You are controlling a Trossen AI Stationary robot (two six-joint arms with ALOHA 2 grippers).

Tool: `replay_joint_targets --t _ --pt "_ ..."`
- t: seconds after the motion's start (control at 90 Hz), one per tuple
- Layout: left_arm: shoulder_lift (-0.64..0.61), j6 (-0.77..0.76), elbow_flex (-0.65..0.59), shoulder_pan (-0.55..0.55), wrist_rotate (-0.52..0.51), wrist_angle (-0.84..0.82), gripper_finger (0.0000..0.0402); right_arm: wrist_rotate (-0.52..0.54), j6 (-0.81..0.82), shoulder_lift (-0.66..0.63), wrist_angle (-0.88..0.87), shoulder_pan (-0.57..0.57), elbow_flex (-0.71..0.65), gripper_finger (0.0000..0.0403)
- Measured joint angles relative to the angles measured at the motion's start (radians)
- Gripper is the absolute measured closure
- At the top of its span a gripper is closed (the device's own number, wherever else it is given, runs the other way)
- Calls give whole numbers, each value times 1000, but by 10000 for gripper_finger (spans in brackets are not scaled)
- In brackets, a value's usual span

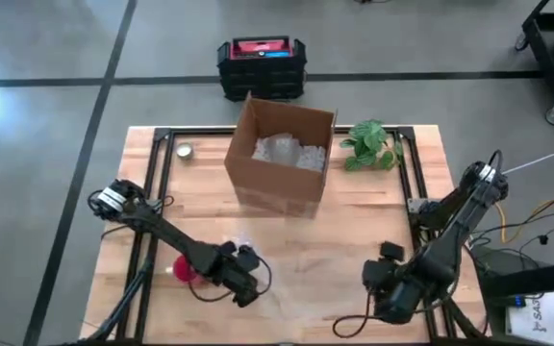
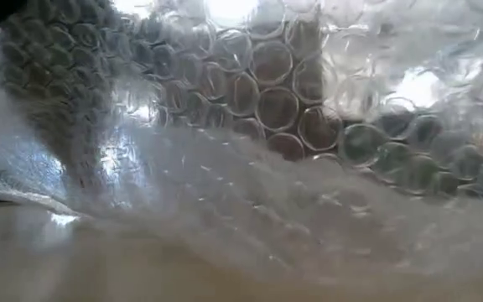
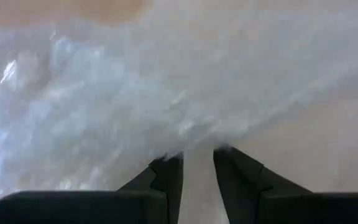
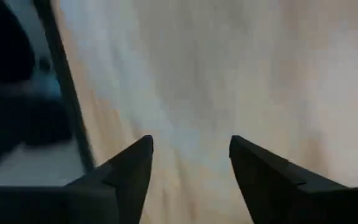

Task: Wrap mug
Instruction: Prepare the bubble wrap

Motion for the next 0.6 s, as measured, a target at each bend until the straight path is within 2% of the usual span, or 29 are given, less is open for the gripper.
replay_joint_targets --t 0.078,0.256,0.422,0.6 --pt "0 15 0 0 -5 25 326 31 -146 18 141 -50 -14 191" --pt "-1 29 0 0 -8 38 326 -99 -376 126 386 -198 -93 205" --pt "-1 38 0 -1 -8 41 326 -138 -505 265 470 -287 -137 224" --pt "-1 38 0 -3 -8 41 326 -188 -521 360 488 -306 -153 243"
